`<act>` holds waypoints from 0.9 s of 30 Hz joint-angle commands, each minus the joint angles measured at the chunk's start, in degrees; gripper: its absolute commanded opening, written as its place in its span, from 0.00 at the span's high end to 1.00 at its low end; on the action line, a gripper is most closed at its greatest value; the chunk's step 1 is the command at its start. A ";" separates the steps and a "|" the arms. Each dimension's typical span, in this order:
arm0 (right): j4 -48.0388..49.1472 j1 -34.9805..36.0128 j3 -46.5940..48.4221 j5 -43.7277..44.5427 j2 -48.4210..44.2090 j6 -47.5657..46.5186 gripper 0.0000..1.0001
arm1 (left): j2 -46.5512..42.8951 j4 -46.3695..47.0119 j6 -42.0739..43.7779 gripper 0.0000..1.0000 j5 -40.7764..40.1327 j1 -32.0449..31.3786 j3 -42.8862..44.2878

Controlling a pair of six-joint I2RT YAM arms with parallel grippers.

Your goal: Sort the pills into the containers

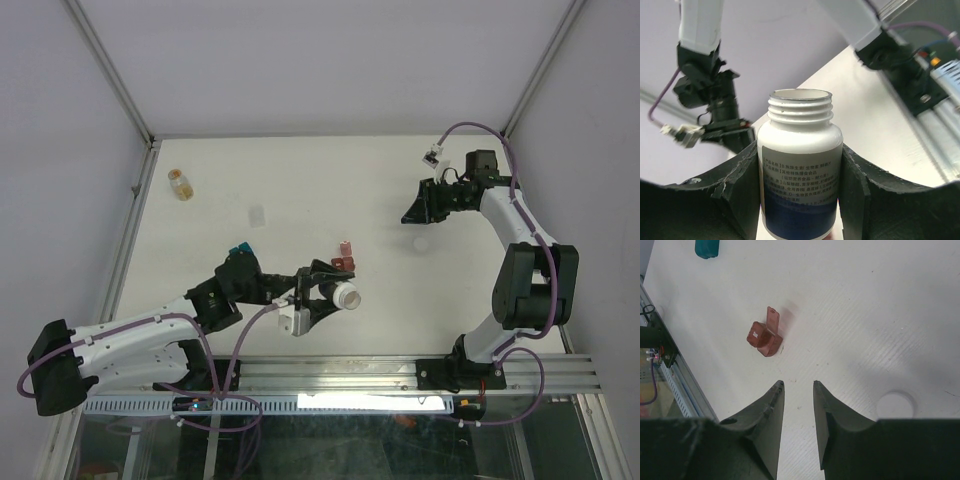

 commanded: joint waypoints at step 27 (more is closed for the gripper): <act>1.20 -0.46 0.51 -0.90 -3.48 0.94 0.67 | -1.19 3.40 15.56 1.00 -9.58 -1.35 -6.05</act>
